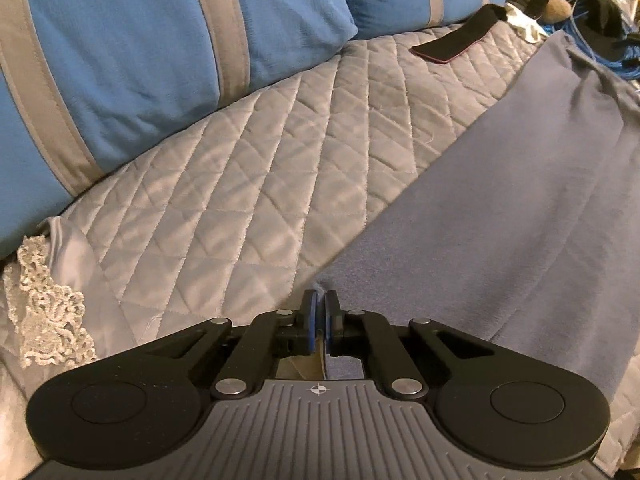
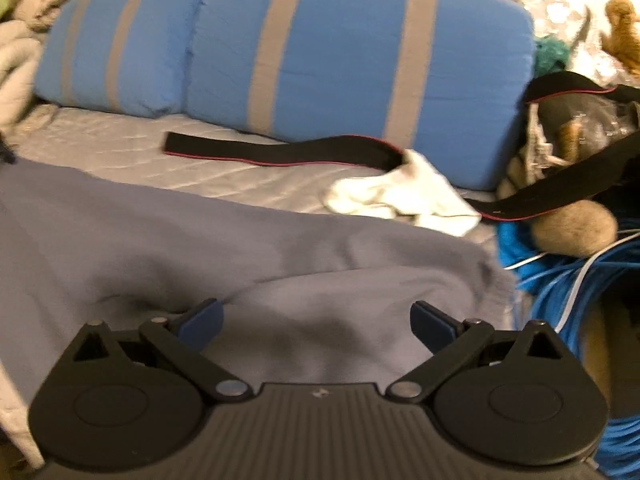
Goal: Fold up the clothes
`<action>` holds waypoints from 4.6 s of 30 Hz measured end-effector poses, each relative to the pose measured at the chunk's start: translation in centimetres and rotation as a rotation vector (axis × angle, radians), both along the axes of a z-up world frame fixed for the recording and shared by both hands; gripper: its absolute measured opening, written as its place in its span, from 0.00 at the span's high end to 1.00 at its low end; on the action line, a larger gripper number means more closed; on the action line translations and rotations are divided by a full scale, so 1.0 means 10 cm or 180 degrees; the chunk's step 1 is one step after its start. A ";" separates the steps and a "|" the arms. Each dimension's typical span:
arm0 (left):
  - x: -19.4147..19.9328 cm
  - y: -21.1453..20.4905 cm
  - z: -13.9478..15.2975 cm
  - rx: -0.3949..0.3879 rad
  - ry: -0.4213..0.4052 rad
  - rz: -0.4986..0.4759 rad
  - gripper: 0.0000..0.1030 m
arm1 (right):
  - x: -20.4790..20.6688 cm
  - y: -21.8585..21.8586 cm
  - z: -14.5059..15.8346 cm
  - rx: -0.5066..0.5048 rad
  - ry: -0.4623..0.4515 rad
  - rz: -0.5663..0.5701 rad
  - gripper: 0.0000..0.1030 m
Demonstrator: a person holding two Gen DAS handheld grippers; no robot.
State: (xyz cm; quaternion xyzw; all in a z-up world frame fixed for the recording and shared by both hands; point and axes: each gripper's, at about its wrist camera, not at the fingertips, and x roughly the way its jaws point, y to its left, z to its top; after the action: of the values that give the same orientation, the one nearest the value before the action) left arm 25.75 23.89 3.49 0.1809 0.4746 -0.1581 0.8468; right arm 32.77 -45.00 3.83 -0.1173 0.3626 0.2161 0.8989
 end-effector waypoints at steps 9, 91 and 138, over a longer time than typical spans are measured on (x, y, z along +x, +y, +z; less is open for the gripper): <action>0.01 -0.05 -0.09 0.0112 0.0013 0.0117 0.96 | 0.61 -0.35 -0.17 -0.0331 -0.0119 -0.0247 0.10; -2.00 0.13 0.24 0.0008 -0.1187 -0.0051 0.96 | -1.39 -1.08 0.12 -0.0280 -0.0369 -0.0455 1.00; -2.08 -2.71 0.11 0.0065 -0.1720 -0.1071 0.45 | -2.10 -1.06 -0.40 0.0580 -0.0311 -0.0860 0.08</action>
State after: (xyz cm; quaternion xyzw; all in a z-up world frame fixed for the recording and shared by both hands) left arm 4.97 -3.16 4.62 0.3008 0.1975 -0.2374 0.9023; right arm 11.75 -55.58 -0.22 0.0041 0.3099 0.1193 0.9432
